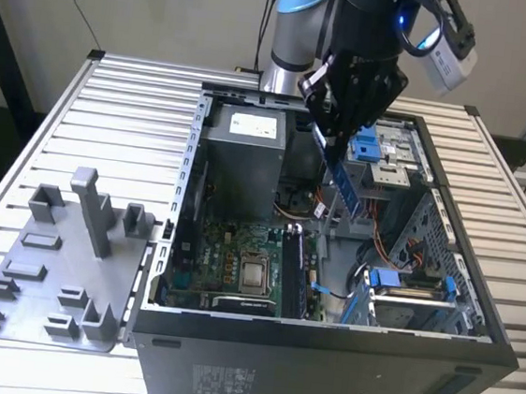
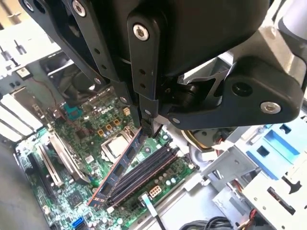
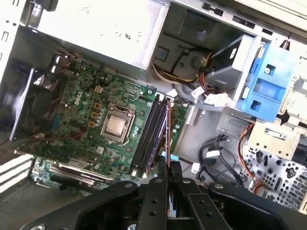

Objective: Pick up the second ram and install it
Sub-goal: 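Insert the second ram into the second slot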

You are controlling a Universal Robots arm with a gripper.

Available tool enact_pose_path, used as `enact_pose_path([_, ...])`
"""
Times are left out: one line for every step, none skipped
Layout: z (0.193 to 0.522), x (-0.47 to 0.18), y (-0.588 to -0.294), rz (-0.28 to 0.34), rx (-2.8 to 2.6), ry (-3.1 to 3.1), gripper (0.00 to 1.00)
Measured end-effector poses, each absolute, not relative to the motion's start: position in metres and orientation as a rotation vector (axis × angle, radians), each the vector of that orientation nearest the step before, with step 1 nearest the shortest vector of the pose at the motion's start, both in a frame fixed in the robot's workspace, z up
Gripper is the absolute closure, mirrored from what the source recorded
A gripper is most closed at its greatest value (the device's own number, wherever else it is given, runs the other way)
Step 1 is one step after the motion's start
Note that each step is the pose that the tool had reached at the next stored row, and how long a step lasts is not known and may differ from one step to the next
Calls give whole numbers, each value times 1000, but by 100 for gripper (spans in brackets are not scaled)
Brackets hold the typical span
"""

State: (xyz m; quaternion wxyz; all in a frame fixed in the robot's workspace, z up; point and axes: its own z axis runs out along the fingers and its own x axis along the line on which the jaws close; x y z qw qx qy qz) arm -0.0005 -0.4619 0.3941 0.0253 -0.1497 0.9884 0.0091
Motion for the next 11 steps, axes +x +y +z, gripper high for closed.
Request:
enact_pose_path([394,-1,-462,28,-441,3060,86])
enact_pose_path([394,-1,-462,28,-419,3063,86])
enact_pose_path([394,-1,-462,27,-397,3066,86])
enact_pose_path([394,-1,-462,27,-374,3069,86])
enact_pose_path([394,0,-462,26,-353,3072,86])
enact_pose_path([393,0,-462,26,-332,3074,86])
enact_pose_path([393,-1,-462,25,-311,3077,86])
enact_pose_path([393,-1,-462,25,-290,3079,86])
enact_pose_path([393,-1,-462,24,-270,3081,86])
enact_pose_path([393,-1,-462,24,-248,3083,86])
enact_pose_path([393,-1,-462,24,-230,3084,86])
